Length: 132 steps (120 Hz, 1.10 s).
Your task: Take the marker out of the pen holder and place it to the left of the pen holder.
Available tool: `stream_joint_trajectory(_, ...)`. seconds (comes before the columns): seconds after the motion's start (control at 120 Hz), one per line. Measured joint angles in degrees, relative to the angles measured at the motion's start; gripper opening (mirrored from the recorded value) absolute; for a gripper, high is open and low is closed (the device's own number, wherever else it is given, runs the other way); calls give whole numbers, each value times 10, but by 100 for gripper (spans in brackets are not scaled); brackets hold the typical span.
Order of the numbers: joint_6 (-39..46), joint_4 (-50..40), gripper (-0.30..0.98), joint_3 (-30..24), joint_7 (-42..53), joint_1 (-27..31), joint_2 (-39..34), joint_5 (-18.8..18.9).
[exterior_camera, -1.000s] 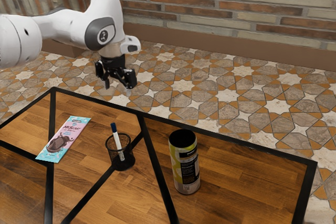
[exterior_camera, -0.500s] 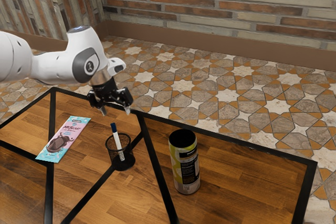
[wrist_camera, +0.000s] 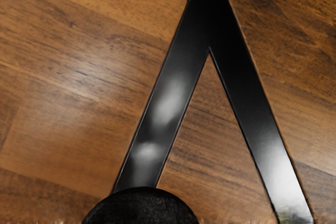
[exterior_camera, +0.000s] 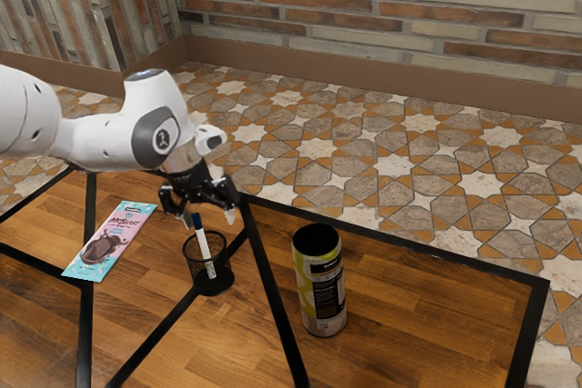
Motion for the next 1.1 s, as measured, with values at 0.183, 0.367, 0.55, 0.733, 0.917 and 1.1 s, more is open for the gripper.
stream_joint_trajectory(0.183,6,-15,67,1,-5,3,-16,48)
stream_joint_trajectory(0.367,24,-41,58,1,-7,-2,-30,76)
stream_joint_trajectory(0.55,41,-43,49,1,-7,-3,-40,88)
stream_joint_trajectory(0.733,53,-49,35,1,-8,-7,-45,90)
stream_joint_trajectory(0.917,71,-78,24,1,-9,-14,-65,91)
stream_joint_trajectory(1.1,80,-97,12,1,-9,-14,-80,91)
